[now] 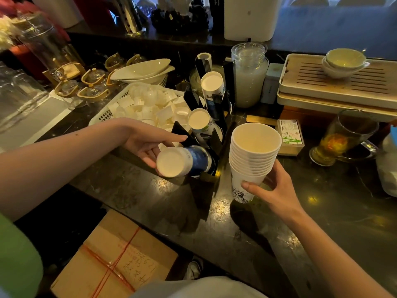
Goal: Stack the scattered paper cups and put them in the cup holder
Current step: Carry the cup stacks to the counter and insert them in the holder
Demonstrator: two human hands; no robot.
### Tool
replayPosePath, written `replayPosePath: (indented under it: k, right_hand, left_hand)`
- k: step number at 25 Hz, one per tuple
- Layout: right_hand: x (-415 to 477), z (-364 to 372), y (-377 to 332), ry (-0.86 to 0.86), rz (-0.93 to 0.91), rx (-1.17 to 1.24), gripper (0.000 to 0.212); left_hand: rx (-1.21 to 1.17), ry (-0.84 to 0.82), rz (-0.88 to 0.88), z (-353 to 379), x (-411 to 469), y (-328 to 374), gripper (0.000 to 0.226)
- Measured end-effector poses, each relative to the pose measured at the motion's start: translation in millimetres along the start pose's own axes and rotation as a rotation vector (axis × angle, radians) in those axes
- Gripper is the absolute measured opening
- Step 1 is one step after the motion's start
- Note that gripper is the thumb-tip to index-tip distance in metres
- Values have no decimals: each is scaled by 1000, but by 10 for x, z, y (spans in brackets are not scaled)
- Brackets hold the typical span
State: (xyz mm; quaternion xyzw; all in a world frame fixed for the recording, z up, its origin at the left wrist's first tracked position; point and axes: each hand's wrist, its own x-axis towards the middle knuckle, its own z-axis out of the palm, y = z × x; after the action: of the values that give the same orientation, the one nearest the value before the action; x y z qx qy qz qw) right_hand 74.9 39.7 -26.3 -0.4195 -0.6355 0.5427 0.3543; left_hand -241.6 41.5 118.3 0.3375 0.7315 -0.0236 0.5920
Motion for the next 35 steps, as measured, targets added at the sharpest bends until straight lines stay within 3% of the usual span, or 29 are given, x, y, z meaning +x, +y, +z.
replayPosePath:
  k: [2,5,8,10,15,19,25,30,32,35]
  right_hand:
    - [-6,-13,11,25,3,3,94]
    - [3,-14,9,32,10,0,94]
    - [23,8,12,25,9,-26,92]
    - [46,33,-8,13,6,-42,90]
    - [99,56,-129,-7,-27,-60,88]
    - [154,45,-243,10,-80,-80,83]
    - [291,45,-470,4,-139,-144,83]
    - [382,98,-696,-5,-172,-176,84]
    - [411,102,-792,1,-176,-177,87]
    - [455,119,-968,-7,-174,-160,91]
  left_hand:
    - [-34,18,38,32,-58,-21,75]
    - [-52,363,262,189,-115,-251,58]
    - [411,866,741,567,-59,-586,48]
    - [596,981,892,694,75,-705,55]
    - [604,965,951,750,459,-781,51]
    - [468,944,985,771,632,-841,53]
    - [206,765,1027,713,702,-808,51]
    - [113,942,1085,743,632,-751,45]
    - [69,968,1178,728,512,-635,55]
    - [120,868,1302,620,301,-385,87]
